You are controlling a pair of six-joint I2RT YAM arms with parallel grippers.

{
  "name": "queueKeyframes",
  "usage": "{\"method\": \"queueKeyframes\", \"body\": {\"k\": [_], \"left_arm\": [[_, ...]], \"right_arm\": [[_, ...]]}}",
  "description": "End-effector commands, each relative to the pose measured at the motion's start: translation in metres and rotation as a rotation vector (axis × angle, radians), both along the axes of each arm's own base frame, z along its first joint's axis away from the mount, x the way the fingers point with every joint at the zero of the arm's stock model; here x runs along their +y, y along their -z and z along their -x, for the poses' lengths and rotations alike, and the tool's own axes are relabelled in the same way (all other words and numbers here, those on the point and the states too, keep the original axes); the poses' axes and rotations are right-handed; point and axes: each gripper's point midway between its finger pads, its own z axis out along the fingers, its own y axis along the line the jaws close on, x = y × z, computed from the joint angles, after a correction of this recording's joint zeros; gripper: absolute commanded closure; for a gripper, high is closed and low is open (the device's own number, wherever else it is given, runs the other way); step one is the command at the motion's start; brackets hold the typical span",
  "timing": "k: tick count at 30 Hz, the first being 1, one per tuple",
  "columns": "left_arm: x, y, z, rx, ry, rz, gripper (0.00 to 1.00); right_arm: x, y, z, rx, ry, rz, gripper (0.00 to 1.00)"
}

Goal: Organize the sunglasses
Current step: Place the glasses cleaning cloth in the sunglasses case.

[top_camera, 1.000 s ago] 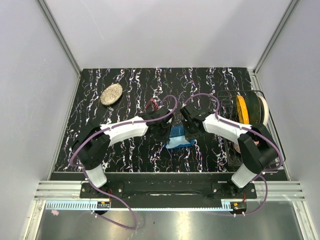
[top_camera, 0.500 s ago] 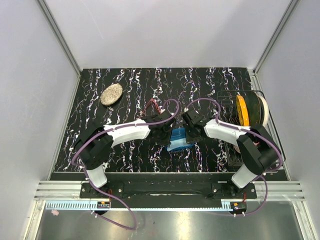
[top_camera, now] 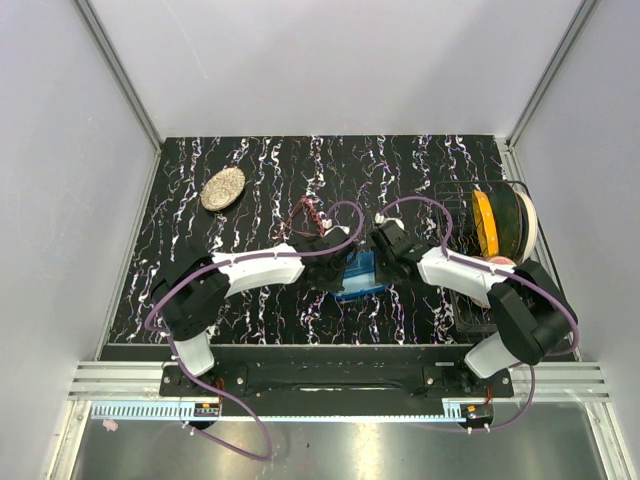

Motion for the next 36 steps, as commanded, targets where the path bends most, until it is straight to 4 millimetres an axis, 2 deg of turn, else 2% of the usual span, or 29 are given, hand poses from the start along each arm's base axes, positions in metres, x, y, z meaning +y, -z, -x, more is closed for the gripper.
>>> {"method": "queueKeyframes", "body": {"k": [1, 15, 25, 32, 36], "left_arm": [[-0.001, 0.003, -0.010, -0.071, -0.027, -0.015, 1.00], [-0.005, 0.004, -0.018, -0.118, -0.036, -0.052, 1.00], [-0.002, 0.006, -0.018, -0.111, -0.040, -0.085, 0.95], [0.000, 0.011, -0.016, -0.104, -0.034, -0.101, 0.95], [0.000, 0.017, -0.012, -0.097, -0.028, -0.115, 0.95]], "right_arm": [[-0.003, -0.011, -0.012, -0.076, 0.038, -0.015, 1.00], [-0.012, -0.004, -0.006, -0.090, 0.069, -0.006, 1.00], [-0.012, -0.003, -0.006, -0.088, 0.085, -0.013, 0.99], [-0.011, -0.012, -0.012, -0.109, 0.101, -0.017, 0.75], [-0.013, -0.020, -0.014, -0.126, 0.112, -0.014, 0.71]]}}
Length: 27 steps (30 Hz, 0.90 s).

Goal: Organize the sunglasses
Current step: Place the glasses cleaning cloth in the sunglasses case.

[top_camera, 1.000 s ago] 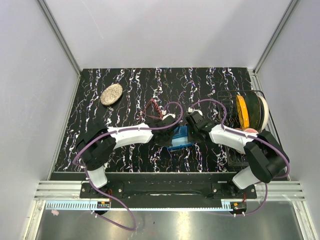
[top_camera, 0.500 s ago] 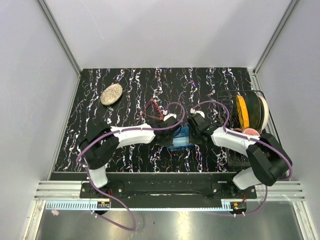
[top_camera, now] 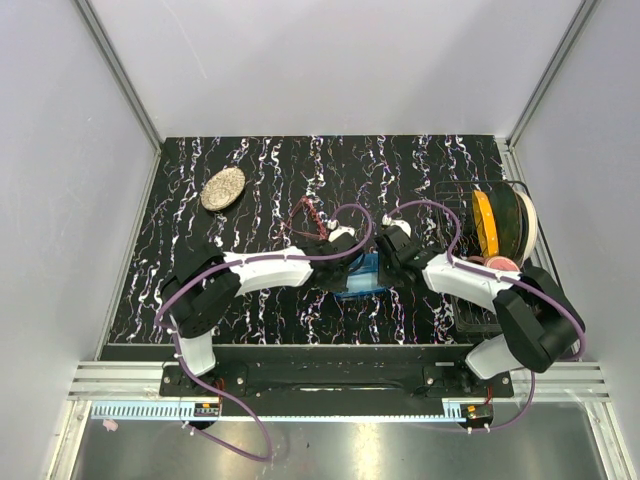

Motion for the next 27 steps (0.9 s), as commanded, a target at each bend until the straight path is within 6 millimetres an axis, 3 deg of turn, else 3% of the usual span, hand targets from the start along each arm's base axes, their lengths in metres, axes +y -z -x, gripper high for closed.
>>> {"method": "queueKeyframes", "body": {"k": [1, 8, 12, 17, 21, 27], "left_arm": [[0.003, 0.007, 0.000, -0.012, -0.007, -0.049, 0.95], [0.005, 0.014, 0.006, -0.010, -0.003, -0.073, 0.95], [0.004, 0.015, 0.007, -0.011, -0.003, -0.076, 0.95], [0.001, 0.014, 0.008, -0.013, 0.000, -0.071, 0.95], [0.000, 0.012, 0.009, -0.015, 0.003, -0.068, 0.95], [0.002, 0.008, 0.008, -0.023, -0.001, -0.079, 0.95]], "right_arm": [[-0.004, -0.024, -0.015, -0.078, 0.044, 0.004, 0.71], [0.001, -0.044, -0.017, -0.123, 0.035, -0.049, 0.71], [0.021, -0.049, -0.013, -0.128, -0.058, -0.139, 0.88], [0.037, -0.041, -0.006, -0.100, -0.137, -0.205, 0.94], [0.034, -0.036, -0.004, -0.094, -0.122, -0.198, 0.94], [0.002, -0.042, -0.015, -0.140, 0.036, -0.077, 0.93]]}}
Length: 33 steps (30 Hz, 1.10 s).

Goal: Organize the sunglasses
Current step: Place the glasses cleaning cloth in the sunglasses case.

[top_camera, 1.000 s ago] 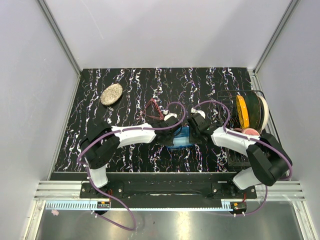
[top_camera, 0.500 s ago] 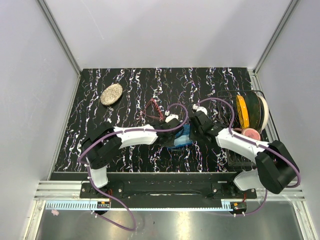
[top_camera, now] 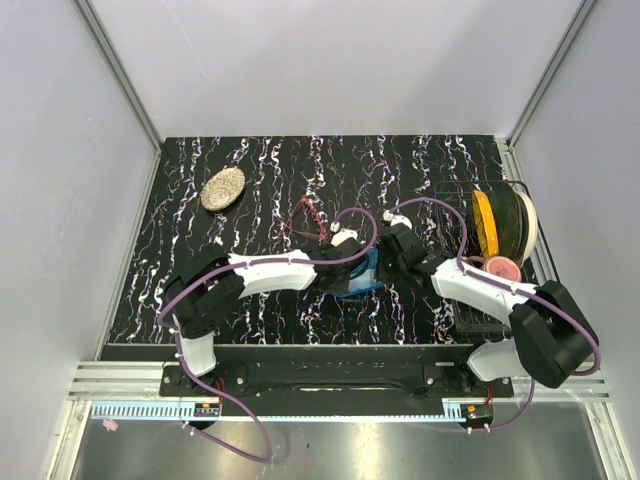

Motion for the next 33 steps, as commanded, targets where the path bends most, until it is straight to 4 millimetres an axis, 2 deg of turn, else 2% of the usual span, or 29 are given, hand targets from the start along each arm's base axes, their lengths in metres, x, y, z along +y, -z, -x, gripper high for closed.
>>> {"method": "queueKeyframes", "body": {"k": [1, 6, 9, 13, 19, 33], "left_arm": [[0.001, 0.001, 0.004, 0.013, -0.005, -0.033, 0.95], [0.001, 0.001, 0.004, 0.012, -0.003, -0.039, 0.96], [0.000, 0.000, 0.004, 0.013, -0.002, -0.041, 0.96], [-0.001, 0.000, 0.004, 0.013, 0.001, -0.045, 0.95], [-0.004, -0.002, 0.003, 0.009, 0.002, -0.038, 0.95], [-0.007, -0.012, 0.001, -0.004, -0.004, -0.009, 0.94]], "right_arm": [[-0.021, -0.015, -0.013, -0.069, 0.116, 0.055, 0.93], [-0.027, -0.027, -0.017, -0.110, 0.150, 0.056, 0.91], [-0.023, -0.033, -0.017, -0.130, 0.134, 0.025, 0.90], [0.013, -0.042, -0.007, -0.126, -0.028, -0.131, 0.89], [0.041, -0.029, 0.005, -0.034, -0.164, -0.199, 0.89], [0.052, -0.001, 0.004, 0.049, -0.175, -0.189, 0.89]]}}
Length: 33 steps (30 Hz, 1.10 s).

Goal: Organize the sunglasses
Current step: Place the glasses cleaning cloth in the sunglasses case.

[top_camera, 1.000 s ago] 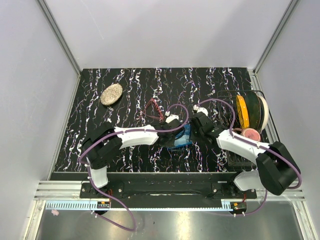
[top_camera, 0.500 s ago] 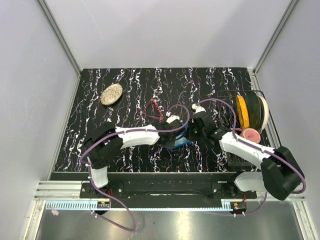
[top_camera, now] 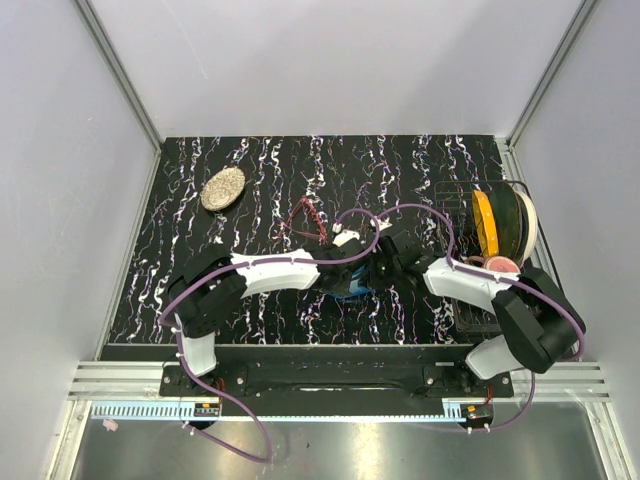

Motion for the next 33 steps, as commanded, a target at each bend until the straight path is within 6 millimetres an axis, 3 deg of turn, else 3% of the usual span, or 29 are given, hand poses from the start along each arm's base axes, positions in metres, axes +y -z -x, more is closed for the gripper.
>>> {"method": "queueKeyframes", "body": {"k": [1, 9, 19, 33], "left_arm": [[-0.008, -0.013, -0.003, -0.023, -0.007, 0.023, 0.94], [-0.009, -0.021, -0.005, -0.038, -0.012, 0.046, 0.92], [-0.009, -0.036, -0.007, -0.062, -0.023, 0.061, 0.91], [0.004, -0.062, -0.014, -0.113, -0.052, 0.022, 0.89]], "right_arm": [[0.014, -0.012, -0.015, -0.045, -0.010, -0.038, 0.89], [0.000, 0.009, -0.023, -0.047, 0.062, 0.068, 0.89], [-0.011, 0.038, -0.014, -0.043, 0.070, 0.182, 0.90], [-0.026, 0.061, -0.010, -0.015, 0.134, 0.284, 0.94]]}}
